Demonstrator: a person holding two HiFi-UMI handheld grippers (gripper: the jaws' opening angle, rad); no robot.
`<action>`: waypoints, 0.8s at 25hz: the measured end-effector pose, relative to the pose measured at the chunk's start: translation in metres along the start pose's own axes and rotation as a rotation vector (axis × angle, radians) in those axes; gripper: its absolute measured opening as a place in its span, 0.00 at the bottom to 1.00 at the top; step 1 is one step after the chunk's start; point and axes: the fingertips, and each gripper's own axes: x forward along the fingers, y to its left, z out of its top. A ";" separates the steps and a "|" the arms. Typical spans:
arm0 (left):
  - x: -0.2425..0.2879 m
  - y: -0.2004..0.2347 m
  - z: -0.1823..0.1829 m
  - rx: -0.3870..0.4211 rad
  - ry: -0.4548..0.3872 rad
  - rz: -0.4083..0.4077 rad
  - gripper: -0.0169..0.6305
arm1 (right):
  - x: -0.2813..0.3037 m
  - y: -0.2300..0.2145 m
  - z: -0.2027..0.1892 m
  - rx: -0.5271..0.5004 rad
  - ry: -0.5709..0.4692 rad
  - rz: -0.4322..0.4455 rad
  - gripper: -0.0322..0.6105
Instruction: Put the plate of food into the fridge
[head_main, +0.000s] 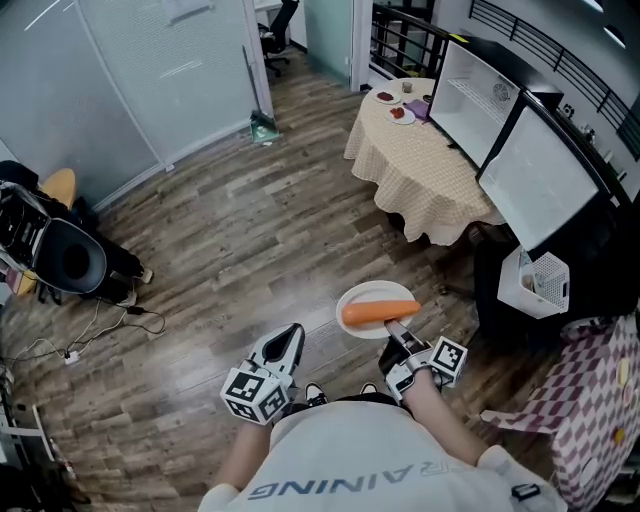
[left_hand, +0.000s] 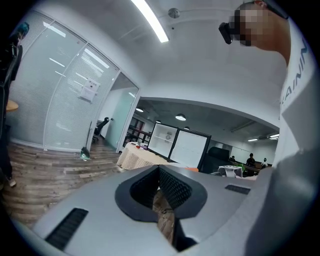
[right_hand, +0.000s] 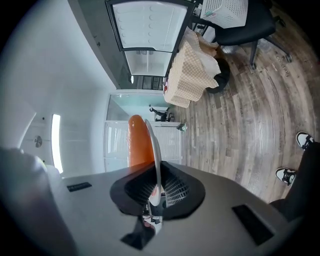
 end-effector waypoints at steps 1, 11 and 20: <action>-0.004 0.004 0.000 -0.003 -0.001 0.005 0.04 | 0.003 0.000 -0.004 -0.002 0.003 -0.003 0.11; -0.026 0.055 -0.011 -0.039 0.020 0.025 0.04 | 0.026 -0.003 -0.040 0.014 -0.004 0.001 0.11; 0.021 0.073 -0.002 -0.043 0.045 -0.021 0.04 | 0.054 -0.006 -0.010 0.034 -0.032 -0.016 0.11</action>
